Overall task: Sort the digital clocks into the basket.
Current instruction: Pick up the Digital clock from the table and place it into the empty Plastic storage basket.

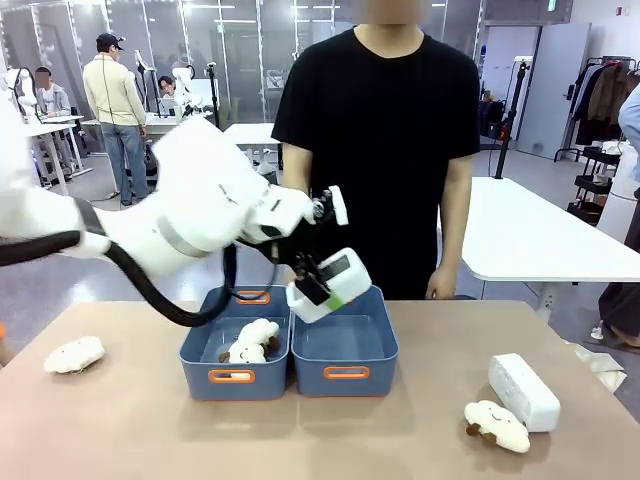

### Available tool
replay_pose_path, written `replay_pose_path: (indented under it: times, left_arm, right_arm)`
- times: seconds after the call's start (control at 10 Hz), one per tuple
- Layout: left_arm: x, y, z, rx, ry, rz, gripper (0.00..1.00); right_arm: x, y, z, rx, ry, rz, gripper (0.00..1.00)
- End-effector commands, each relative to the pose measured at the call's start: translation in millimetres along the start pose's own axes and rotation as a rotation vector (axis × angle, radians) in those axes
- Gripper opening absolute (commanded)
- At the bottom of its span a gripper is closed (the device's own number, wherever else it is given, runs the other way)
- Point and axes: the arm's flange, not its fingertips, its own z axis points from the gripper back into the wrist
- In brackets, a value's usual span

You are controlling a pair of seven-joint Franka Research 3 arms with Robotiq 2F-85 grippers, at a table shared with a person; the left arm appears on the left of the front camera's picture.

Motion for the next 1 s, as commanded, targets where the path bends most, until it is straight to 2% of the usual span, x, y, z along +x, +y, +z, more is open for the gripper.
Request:
replay_pose_path:
  times: [0.0,0.2,0.4,0.5,0.6,0.9]
  left_arm:
    - [-7.8,18.2,-48.3,0.007,0.005,0.036,0.71]
    - [-35.8,25.4,-88.5,-0.024,0.047,0.119,0.71]
    - [-47.5,27.1,-100.3,-0.027,0.070,0.134,0.71]
    - [-46.4,27.2,-99.1,-0.027,0.073,0.126,0.96]
    - [-47.0,27.0,-97.7,-0.032,0.074,0.121,0.99]
    - [-51.2,29.7,-88.0,-0.049,0.067,0.131,1.00]
  right_arm:
    - [-0.9,1.3,1.3,0.008,-0.002,0.007,1.00]
    - [-0.9,1.3,1.3,0.008,-0.002,0.007,1.00]
    - [-0.9,1.3,1.3,0.008,-0.002,0.007,1.00]
    - [-0.9,1.3,1.3,0.008,-0.002,0.007,1.00]
    - [-0.9,1.3,1.3,0.008,-0.002,0.007,1.00]
    - [-0.9,1.3,1.3,0.008,-0.002,0.007,1.00]
